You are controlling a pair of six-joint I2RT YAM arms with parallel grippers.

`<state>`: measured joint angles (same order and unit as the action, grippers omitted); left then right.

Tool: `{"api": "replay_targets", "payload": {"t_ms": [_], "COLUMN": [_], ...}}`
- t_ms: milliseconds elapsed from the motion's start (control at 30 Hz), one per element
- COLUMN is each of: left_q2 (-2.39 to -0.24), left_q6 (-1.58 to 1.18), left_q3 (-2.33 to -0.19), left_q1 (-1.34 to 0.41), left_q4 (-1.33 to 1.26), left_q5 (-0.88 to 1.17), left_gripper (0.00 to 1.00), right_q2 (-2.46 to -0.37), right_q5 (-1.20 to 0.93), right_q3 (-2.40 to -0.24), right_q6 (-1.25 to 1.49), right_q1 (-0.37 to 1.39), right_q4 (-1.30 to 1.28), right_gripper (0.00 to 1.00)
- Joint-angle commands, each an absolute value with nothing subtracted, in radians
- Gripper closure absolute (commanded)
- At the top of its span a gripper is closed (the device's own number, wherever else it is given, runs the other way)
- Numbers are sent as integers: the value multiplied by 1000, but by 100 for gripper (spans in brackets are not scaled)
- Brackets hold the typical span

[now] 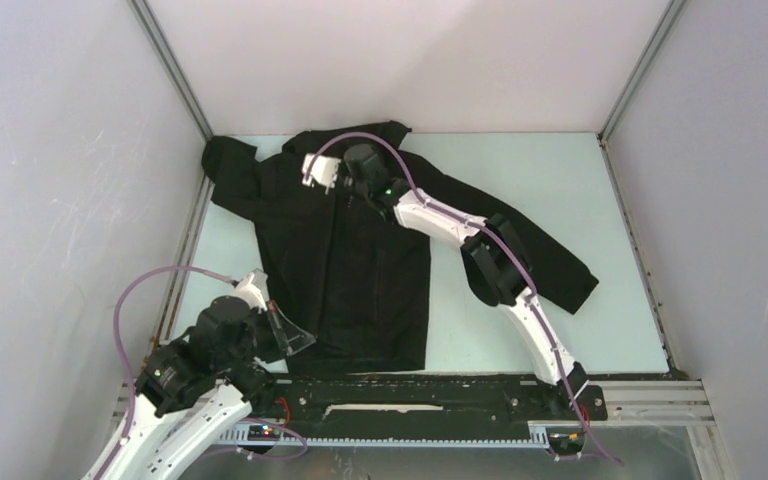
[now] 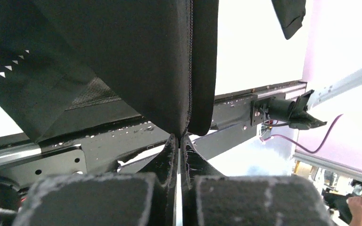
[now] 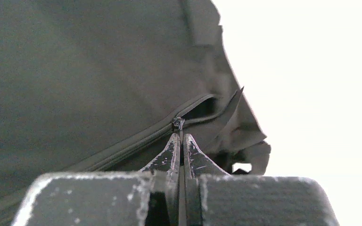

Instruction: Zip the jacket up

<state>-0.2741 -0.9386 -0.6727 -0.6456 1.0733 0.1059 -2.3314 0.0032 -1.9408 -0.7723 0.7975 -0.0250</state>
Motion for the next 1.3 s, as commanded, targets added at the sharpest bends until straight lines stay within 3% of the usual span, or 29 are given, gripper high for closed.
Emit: {"api": "replay_targets", "payload": {"t_ms": [0, 200, 700, 867, 1067, 1167, 1267], "left_q2": [-278, -319, -380, -428, -551, -610, -629], "left_q6": [-852, -761, -536, -552, -684, -735, -742], "left_q3": [-761, -786, -734, -737, -709, -656, -626], "left_q1": [-653, -652, -653, -652, -653, -653, -651], "left_q4": [1212, 1303, 1592, 1475, 1066, 964, 984], "left_q5": [175, 255, 389, 351, 258, 204, 124], "left_gripper": [100, 100, 100, 100, 100, 100, 100], "right_q2": [-2481, -2697, -2786, -2801, -2791, -2806, -2800], "right_q5": [12, -108, -410, -444, -423, -404, -407], "right_q3": [-2246, -2555, -2675, -2682, -2633, -2634, -2630], "right_q6": [-861, -889, -789, -774, -776, -728, -691], "right_q1": [713, 640, 429, 412, 431, 426, 414], "right_q4": [43, 145, 397, 403, 461, 491, 453], "right_gripper": [100, 100, 100, 100, 100, 88, 60]}}
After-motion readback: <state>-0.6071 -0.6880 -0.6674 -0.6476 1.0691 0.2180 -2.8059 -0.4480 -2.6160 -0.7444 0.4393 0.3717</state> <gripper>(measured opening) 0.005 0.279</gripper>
